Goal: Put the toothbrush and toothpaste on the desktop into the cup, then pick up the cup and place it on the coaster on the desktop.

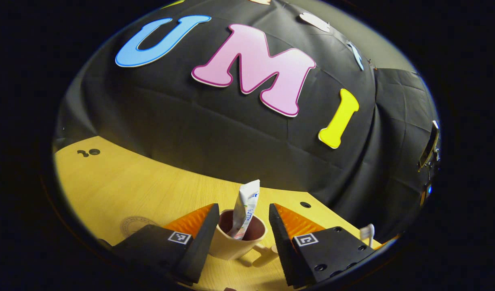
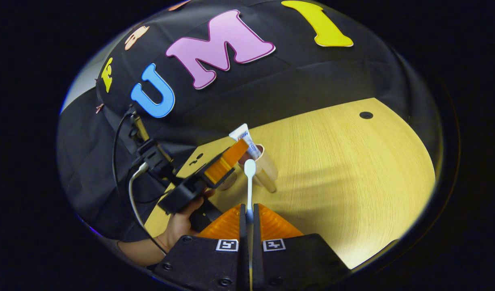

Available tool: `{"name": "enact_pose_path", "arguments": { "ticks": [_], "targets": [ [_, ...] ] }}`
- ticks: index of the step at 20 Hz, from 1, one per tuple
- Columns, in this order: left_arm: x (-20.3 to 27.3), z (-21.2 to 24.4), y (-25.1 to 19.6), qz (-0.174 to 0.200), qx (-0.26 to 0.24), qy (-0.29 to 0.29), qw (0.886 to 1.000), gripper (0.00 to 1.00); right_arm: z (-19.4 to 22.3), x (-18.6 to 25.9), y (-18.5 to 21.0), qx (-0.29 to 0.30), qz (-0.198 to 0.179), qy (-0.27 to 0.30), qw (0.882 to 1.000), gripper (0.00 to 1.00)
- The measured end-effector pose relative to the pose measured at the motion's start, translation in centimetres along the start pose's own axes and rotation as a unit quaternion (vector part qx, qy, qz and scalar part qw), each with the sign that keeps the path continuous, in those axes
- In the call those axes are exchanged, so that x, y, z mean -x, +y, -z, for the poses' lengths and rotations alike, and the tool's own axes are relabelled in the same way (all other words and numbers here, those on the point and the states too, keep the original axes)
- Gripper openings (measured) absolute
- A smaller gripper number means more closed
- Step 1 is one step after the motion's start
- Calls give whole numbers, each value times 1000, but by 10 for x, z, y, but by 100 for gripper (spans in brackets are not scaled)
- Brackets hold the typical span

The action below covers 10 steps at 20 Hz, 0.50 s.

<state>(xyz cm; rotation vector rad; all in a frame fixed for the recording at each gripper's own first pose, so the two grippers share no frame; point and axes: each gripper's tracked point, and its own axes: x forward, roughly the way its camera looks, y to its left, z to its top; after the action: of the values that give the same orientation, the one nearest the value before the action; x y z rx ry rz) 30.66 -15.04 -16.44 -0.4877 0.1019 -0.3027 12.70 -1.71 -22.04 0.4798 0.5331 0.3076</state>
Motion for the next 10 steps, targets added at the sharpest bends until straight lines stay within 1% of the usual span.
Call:
{"name": "enact_pose_path", "arguments": {
  "ticks": [2,5,8,10],
  "targets": [
    [23,-4,1,-4,16,-3,1000,78,-20,-9,3,-5,-10,-22,1000,7],
    [68,6,7,-18,42,9,999,79,-56,-24,15,9,-33,-61,998,7],
    [113,27,17,-40,43,33,998,78,-90,-42,34,48,-64,-96,992,7],
    [136,44,17,-45,40,52,997,78,-114,-60,48,72,-82,-114,987,7]
  ]
}}
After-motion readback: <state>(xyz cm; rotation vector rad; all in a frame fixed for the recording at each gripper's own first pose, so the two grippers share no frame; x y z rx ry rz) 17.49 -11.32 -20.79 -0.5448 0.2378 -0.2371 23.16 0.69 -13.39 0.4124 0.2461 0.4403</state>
